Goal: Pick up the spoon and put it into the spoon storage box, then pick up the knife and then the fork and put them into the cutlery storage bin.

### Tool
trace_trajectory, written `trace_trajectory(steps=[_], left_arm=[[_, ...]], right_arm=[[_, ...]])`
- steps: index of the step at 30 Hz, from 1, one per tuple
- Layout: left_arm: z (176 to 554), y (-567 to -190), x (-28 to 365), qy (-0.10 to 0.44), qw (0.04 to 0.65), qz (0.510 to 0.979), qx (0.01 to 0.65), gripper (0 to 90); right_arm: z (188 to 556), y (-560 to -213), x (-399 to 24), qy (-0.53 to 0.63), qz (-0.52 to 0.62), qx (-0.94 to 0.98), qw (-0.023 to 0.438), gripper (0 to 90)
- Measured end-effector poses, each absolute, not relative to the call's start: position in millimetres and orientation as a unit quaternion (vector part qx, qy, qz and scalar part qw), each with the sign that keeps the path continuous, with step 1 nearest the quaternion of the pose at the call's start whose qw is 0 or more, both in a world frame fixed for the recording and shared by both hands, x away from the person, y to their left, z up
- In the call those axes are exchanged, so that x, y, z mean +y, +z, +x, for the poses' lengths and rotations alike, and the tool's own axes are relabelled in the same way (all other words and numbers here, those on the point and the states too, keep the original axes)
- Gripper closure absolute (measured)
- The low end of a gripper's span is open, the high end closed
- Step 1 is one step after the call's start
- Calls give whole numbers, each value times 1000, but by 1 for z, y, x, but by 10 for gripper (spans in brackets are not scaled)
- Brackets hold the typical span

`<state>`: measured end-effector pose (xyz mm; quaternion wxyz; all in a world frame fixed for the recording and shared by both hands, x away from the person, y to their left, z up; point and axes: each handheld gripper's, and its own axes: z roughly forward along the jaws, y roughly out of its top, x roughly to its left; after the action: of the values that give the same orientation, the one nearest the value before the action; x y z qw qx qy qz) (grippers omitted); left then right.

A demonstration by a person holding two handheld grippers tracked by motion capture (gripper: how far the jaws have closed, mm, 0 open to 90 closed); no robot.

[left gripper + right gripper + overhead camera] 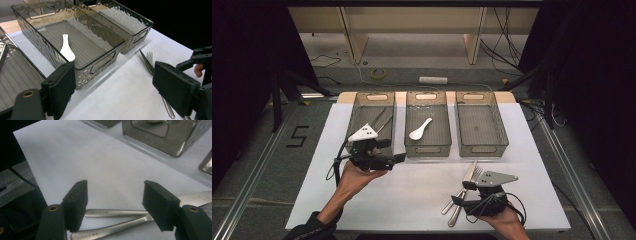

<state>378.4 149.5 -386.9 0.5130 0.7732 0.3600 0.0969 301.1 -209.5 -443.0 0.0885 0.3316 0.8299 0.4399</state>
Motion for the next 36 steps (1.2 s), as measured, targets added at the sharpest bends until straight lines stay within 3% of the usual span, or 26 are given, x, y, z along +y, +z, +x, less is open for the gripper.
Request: trace_trajectory(steps=[20,30,36], left_arm=[[347,-408,164,95,543,759,347,161],[340,-412,168,102,534,763,349,161],[334,-413,167,99,533,766,345,160]], right_arm=[[303,-449,-199,437,314,841,64,470],[302,-452,-195,423,308,850,54,594],[301,-456,-189,404,296,864,48,722]])
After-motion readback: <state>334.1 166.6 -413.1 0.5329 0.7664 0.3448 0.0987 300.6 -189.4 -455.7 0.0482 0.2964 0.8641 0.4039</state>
